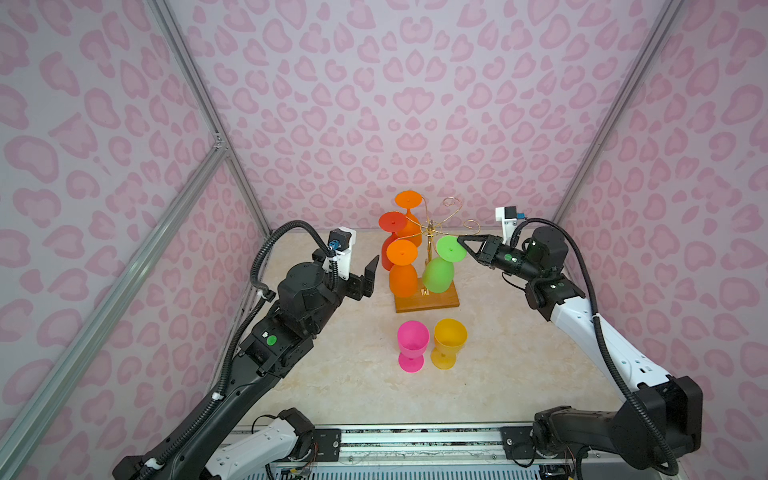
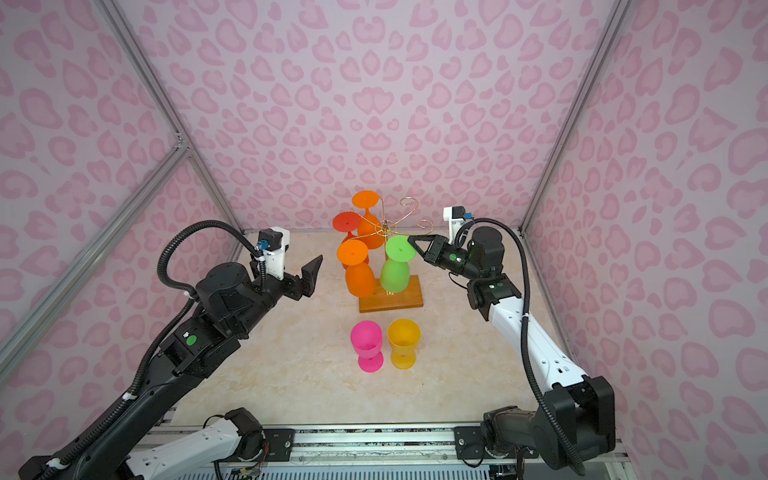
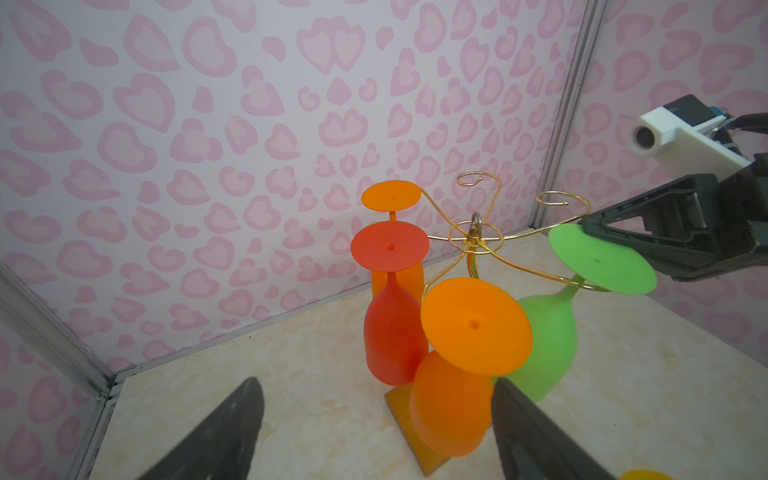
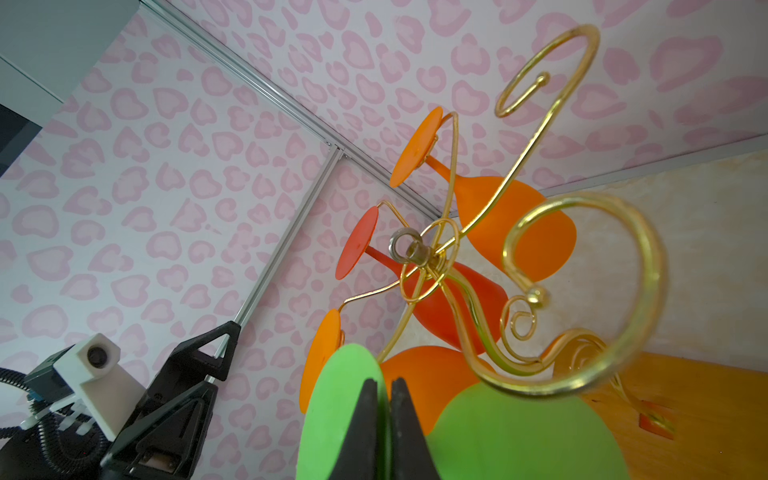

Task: Take the wine glass off the wine glass rack
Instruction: 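Reach the right gripper to the green glass's foot on the rack, then close the right gripper on the green glass's foot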

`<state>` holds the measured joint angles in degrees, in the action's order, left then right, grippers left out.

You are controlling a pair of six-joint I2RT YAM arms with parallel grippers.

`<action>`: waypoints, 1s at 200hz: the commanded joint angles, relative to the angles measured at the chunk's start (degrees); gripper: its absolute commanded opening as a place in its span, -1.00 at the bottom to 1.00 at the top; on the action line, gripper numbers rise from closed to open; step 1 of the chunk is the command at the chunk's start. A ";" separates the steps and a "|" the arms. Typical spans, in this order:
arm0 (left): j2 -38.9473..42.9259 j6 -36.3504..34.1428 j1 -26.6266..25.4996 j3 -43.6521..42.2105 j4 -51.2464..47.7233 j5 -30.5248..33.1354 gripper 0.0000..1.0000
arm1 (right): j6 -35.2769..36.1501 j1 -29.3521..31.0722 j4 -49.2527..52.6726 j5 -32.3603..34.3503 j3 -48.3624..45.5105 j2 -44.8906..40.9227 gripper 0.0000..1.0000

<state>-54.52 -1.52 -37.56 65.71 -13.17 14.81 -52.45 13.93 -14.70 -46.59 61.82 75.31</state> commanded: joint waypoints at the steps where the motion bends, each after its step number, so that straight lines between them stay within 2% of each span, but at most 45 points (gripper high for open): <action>1: 0.27 0.38 0.12 -0.15 2.16 -0.40 0.74 | -3.04 0.12 -5.20 -2.62 -0.69 0.58 -0.89; 40: 0.36 0.29 0.29 -0.32 2.01 -0.39 0.74 | -6.16 -0.22 -8.16 -4.06 -0.74 0.98 -1.00; 76: 0.55 0.33 0.38 -0.59 2.00 -0.58 0.74 | -8.46 -0.50 -9.65 -5.21 -0.69 1.10 -1.00; 147: 0.36 0.38 0.60 -0.59 1.77 -0.92 0.74 | -17.78 -3.03 -19.93 -9.17 -1.44 1.59 -1.00; 200: 0.20 0.34 0.73 -0.42 1.74 -1.18 0.74 | -18.45 -3.47 -20.05 -10.30 -2.86 1.07 -1.00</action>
<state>-54.22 -1.54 -36.99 65.32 -13.19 14.09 -70.00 10.41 -32.82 -55.53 59.77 76.69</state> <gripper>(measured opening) 0.870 0.049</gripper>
